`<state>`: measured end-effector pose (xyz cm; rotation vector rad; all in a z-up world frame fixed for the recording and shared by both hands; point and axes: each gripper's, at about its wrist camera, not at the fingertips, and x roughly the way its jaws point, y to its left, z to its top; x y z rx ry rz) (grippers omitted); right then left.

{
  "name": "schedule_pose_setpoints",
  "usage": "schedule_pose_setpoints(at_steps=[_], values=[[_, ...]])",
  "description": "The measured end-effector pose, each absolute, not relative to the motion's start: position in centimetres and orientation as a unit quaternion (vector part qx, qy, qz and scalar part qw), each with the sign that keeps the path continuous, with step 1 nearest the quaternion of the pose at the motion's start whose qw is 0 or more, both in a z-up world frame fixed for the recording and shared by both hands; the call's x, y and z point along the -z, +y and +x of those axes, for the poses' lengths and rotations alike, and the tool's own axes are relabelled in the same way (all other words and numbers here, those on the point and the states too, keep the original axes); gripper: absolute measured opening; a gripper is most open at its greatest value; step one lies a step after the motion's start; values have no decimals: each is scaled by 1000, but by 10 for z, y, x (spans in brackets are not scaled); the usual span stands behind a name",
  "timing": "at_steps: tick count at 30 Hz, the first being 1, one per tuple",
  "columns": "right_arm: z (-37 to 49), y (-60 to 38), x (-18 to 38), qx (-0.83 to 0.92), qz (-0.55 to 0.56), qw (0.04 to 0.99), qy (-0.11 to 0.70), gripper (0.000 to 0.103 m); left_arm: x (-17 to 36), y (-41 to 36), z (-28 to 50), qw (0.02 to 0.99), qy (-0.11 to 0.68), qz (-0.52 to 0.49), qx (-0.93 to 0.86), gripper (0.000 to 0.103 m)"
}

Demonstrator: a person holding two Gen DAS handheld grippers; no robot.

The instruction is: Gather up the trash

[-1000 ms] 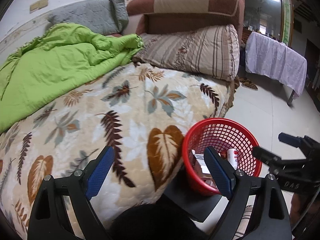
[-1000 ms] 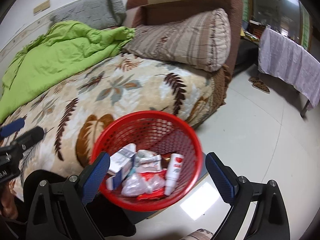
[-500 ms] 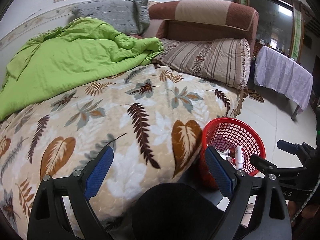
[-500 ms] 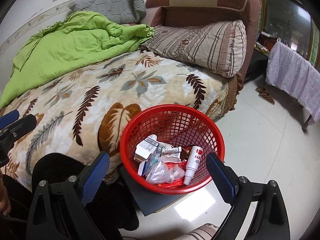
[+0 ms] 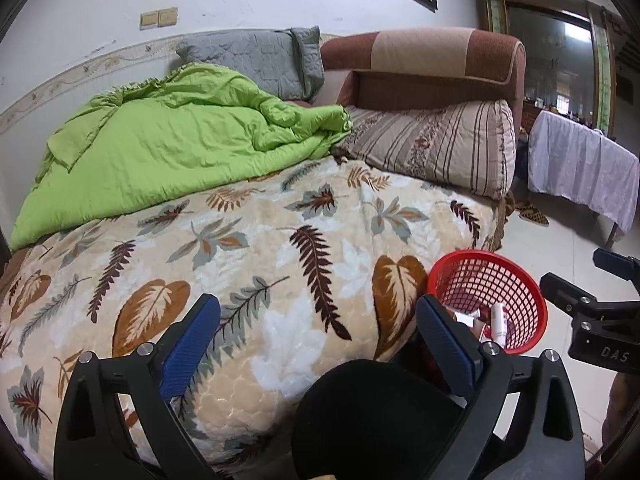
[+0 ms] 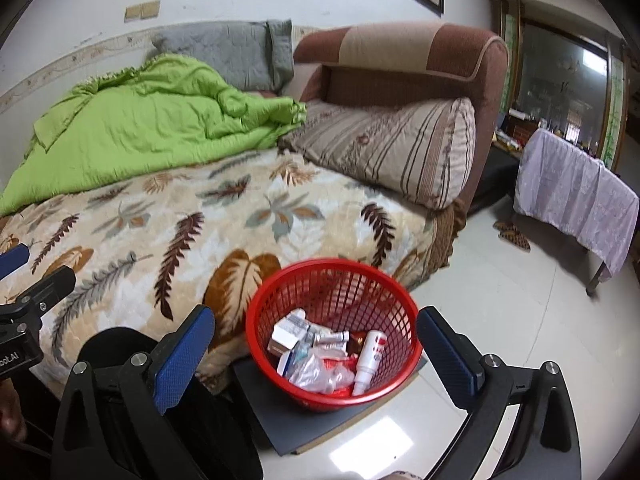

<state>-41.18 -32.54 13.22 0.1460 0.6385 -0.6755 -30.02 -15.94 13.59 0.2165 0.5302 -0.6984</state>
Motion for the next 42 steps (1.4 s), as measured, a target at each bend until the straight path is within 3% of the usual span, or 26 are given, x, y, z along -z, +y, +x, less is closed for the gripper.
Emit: schedule_pose_setpoints(at_steps=[5,42], values=[[-419,-317,-145,319,61,906,271,102,-139,-156,-299,905,249,93,333,100],[-408,-328,-128,311,74,897,305,102,-135,-164,-302,904,245,127,325,100]])
